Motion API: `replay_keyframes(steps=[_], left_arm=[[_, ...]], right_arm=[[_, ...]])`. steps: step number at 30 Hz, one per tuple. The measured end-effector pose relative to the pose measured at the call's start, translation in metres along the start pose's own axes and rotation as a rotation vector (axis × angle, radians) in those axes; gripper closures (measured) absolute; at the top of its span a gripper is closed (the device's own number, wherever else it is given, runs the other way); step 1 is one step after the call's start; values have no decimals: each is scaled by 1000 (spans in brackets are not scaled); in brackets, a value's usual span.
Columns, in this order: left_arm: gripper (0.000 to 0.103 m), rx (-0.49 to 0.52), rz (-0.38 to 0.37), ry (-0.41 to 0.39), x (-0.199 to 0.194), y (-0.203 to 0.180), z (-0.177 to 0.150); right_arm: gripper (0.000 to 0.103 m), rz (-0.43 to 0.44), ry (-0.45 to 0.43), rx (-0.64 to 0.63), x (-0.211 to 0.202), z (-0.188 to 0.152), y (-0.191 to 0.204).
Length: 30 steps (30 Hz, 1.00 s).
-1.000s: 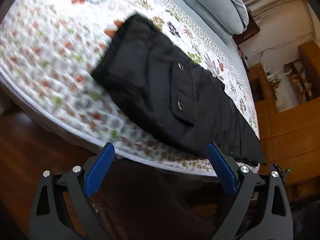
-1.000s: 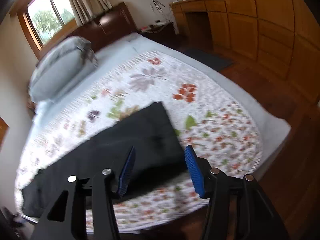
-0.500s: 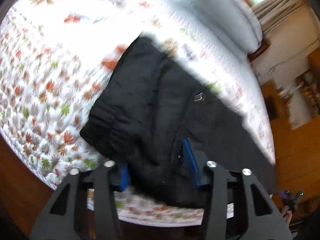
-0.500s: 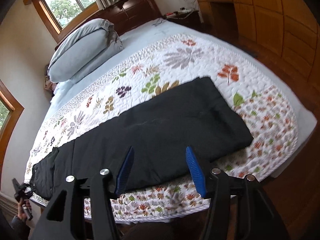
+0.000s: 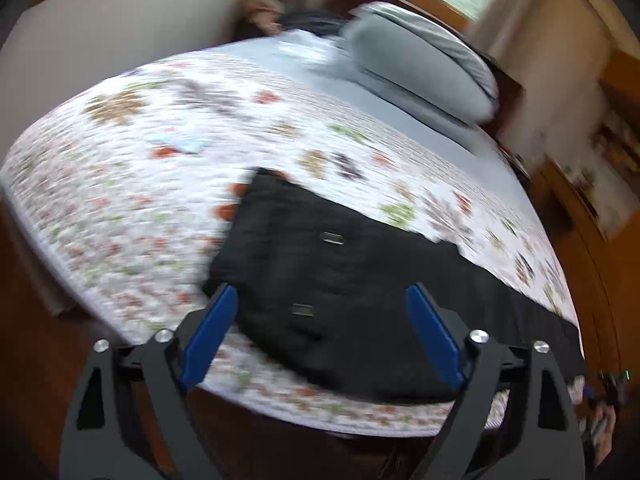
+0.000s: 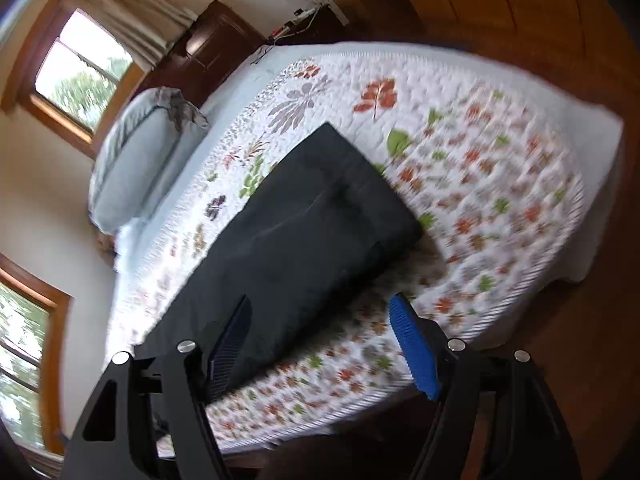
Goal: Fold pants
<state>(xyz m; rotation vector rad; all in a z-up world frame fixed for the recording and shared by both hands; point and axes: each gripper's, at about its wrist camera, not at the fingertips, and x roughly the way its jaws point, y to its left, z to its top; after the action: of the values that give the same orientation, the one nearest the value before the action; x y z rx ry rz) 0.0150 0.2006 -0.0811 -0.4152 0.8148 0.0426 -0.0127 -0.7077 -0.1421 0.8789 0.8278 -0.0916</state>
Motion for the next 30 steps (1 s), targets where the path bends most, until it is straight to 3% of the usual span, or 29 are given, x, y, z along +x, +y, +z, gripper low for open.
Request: replay_keyframes(steps=[4, 8, 12, 15, 18, 22, 24, 26, 27, 28, 30], left_arm=[[14, 107, -51, 111, 46, -49, -15], [14, 165, 12, 194, 87, -65, -33], [12, 140, 59, 252, 113, -54, -37], [8, 150, 83, 256, 121, -56, -39], [5, 191, 114, 268, 126, -62, -39], [4, 260, 145, 294, 133, -68, -43], [4, 282, 151, 308, 136, -68, -44], [4, 284, 147, 312, 137, -67, -43], [4, 280, 138, 311, 138, -65, -42], [4, 273, 131, 309, 138, -64, -42], [4, 255, 111, 296, 139, -59, -41]], right_arm=[[45, 20, 12, 24, 26, 14, -7], [56, 6, 21, 8, 35, 31, -1], [69, 22, 7, -72, 39, 56, 23], [70, 52, -9, -140, 41, 70, 45], [70, -29, 30, -132, 47, 71, 44], [66, -199, 132, -89, 55, 46, 10], [65, -154, 128, -69, 50, 36, -4], [47, -89, 119, -14, 39, 30, -13], [30, -57, 104, 15, 33, 27, -17], [25, -54, 87, 29, 28, 25, -19], [25, -40, 82, 30, 24, 21, -23]])
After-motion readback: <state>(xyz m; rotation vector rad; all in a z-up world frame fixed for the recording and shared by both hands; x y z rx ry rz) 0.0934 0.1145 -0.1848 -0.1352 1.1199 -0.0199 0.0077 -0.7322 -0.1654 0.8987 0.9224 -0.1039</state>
